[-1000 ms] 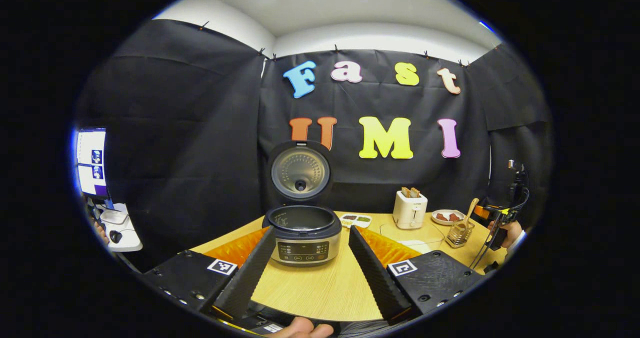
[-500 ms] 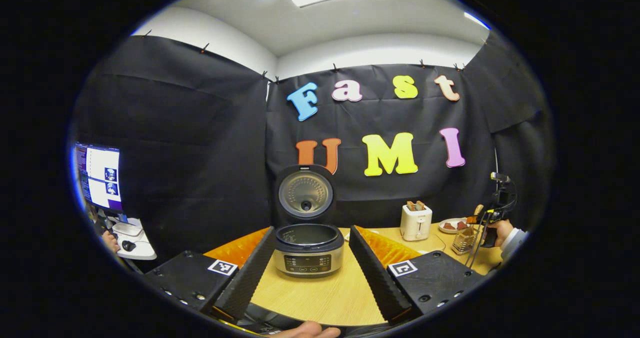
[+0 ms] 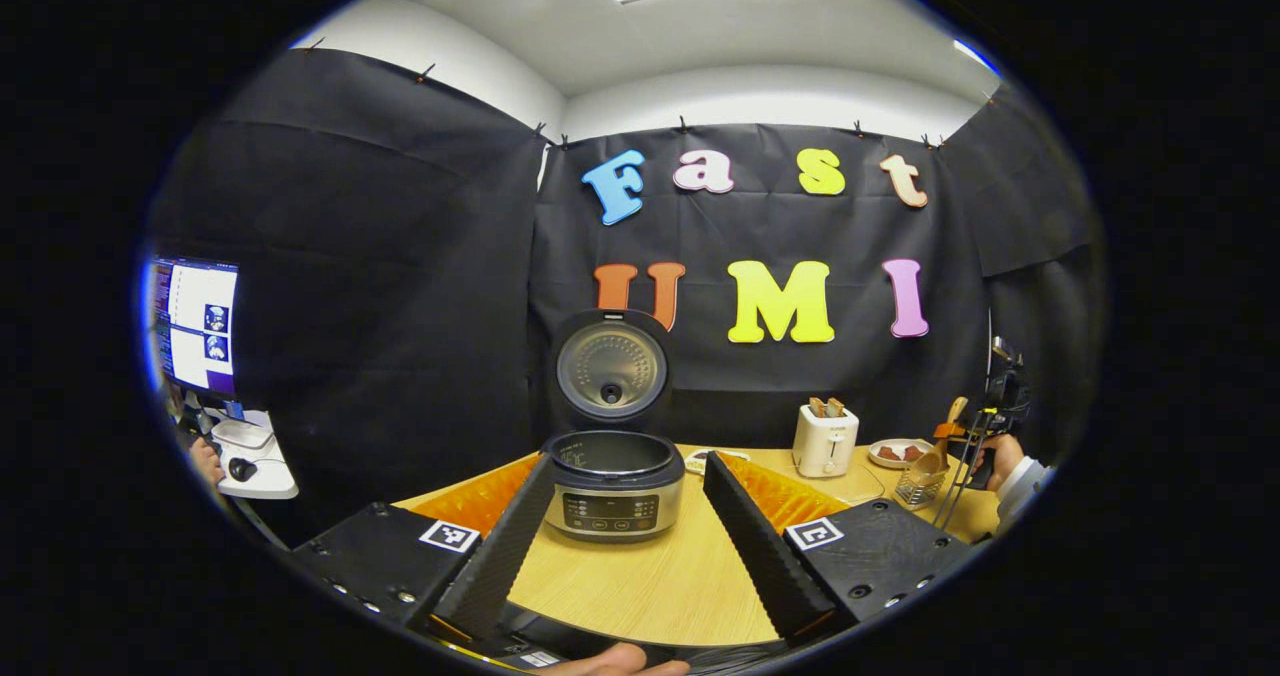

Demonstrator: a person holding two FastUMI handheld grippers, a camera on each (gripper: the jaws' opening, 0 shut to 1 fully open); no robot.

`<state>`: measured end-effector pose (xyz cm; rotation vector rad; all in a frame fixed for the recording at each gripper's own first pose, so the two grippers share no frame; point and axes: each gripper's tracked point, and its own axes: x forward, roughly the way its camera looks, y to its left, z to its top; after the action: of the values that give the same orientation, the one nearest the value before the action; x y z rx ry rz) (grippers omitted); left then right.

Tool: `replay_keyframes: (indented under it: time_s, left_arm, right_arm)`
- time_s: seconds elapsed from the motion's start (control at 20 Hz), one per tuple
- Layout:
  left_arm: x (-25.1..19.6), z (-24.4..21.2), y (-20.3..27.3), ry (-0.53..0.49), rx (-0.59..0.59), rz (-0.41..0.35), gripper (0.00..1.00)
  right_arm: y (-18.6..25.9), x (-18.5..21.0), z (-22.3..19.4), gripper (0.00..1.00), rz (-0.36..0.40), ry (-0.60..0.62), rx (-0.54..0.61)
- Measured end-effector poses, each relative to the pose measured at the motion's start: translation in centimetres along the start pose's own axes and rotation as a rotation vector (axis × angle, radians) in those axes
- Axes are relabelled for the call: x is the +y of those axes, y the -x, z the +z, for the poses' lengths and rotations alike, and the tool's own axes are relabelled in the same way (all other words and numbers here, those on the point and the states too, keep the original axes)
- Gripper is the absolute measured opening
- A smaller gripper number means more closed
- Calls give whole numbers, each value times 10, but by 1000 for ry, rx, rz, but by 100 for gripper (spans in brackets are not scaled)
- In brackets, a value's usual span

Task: Close the left gripper, press the button to open the rice cooker; take a wooden spoon from the chopstick holder with the right hand, scoop a spoonful of rice and pour it into the rice cooker, then put the wooden spoon back into the chopstick holder.

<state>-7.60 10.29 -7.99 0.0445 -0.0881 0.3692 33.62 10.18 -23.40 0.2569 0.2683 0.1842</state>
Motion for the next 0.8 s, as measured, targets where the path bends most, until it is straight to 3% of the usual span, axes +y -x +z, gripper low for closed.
replay_keyframes:
  time_s: [0.25, 0.4, 0.65, 0.8]
  left_arm:
    - [13, -2, 7, 85, 19, -28, 94]
    - [20, 3, 9, 124, 19, -34, 94]
    - [25, 8, 10, 134, 11, -50, 94]
    - [27, 11, 11, 96, -5, -52, 94]
  right_arm:
    - [43, 39, 46, 9, -28, 99, -84]
    - [68, 94, 62, 9, 49, 119, -122]
    - [72, 162, 44, 9, 122, 170, -122]
    - [55, 194, 8, 9, 149, 191, -79]
